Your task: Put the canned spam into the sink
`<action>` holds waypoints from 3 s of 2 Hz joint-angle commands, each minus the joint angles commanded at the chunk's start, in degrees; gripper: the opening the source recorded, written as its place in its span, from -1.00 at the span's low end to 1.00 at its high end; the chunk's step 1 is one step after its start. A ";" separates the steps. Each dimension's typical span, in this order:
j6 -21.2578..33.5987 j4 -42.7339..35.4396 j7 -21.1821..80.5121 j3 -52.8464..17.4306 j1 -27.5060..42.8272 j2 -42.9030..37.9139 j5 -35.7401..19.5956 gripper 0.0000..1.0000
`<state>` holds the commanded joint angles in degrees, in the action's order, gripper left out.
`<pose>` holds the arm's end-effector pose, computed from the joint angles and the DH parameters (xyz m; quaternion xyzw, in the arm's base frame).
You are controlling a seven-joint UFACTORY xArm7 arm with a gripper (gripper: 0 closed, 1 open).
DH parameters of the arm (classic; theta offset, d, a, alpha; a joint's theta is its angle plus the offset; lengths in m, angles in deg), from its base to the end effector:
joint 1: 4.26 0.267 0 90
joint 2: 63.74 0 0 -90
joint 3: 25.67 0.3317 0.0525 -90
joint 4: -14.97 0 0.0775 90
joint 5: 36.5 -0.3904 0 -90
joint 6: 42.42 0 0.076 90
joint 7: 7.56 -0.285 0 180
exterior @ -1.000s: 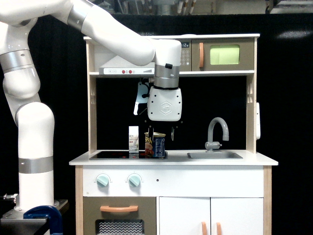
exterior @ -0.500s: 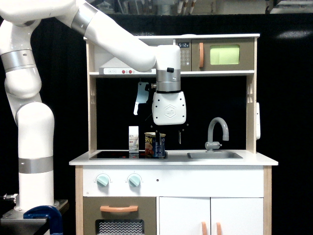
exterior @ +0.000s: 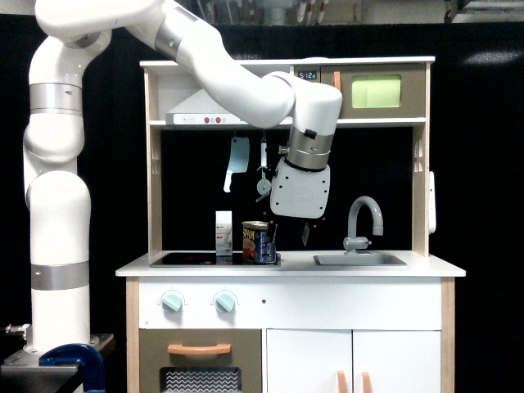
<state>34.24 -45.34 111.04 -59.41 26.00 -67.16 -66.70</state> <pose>0.4436 0.1016 0.1824 -0.6003 -0.7510 -0.1189 0.2479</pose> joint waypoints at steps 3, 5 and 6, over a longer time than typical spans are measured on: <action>6.42 -0.57 4.09 7.31 -4.69 -2.33 -6.58 1.00; 0.46 4.99 -0.91 14.53 -4.00 1.84 -8.56 1.00; -1.31 6.60 -2.08 16.62 -3.86 2.85 -9.33 -1.00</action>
<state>32.94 -38.73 108.96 -42.79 22.14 -64.31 -76.02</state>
